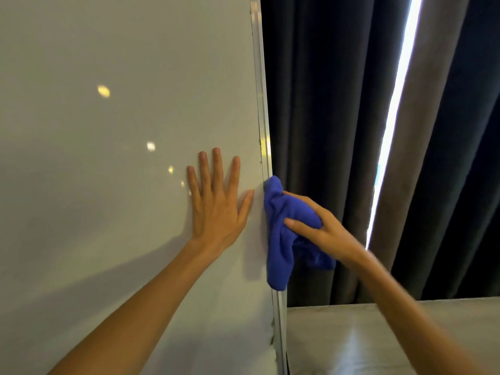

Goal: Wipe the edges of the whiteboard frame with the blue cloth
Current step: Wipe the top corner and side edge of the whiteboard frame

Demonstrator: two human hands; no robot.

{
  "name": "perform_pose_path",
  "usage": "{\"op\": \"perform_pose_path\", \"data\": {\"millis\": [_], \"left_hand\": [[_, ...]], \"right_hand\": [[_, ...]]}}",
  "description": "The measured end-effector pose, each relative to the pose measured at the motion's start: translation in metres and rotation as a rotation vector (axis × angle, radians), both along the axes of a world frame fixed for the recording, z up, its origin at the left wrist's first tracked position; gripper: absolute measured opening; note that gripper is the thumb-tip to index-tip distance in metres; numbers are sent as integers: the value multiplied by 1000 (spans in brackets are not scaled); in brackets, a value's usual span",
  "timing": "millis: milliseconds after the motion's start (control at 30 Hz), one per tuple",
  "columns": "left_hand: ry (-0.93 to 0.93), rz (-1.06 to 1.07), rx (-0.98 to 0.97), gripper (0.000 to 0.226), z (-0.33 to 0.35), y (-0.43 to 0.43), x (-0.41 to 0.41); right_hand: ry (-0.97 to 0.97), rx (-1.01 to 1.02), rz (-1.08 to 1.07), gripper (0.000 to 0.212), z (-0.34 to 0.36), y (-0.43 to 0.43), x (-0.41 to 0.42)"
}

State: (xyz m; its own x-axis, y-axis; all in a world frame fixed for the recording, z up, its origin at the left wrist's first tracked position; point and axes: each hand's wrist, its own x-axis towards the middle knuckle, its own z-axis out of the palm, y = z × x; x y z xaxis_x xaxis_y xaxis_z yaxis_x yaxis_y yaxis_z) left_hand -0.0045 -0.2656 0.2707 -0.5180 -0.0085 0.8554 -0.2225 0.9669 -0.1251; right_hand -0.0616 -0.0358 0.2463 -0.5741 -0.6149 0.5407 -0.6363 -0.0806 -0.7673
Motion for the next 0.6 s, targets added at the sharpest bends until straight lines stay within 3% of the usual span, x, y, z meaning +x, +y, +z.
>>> {"op": "perform_pose_path", "data": {"millis": [67,167,367,467,600], "left_hand": [[-8,12,0,75,-10,2,2],[-21,25,-11,76,-18,2,2],[-44,3,-24,77,-36,3,7],[-60,-7,-50,77,-48,4,11],[-80,-15,-60,77,-62,9,16]], "right_hand": [[-83,-338,-174,45,-41,-15,19],[-183,-577,-467,41,-97,-47,48],[-424,-482,-530,37,-146,-66,73],[-390,-494,-500,64,-118,-63,64],[-297,-524,-514,70,-88,-70,56]]}}
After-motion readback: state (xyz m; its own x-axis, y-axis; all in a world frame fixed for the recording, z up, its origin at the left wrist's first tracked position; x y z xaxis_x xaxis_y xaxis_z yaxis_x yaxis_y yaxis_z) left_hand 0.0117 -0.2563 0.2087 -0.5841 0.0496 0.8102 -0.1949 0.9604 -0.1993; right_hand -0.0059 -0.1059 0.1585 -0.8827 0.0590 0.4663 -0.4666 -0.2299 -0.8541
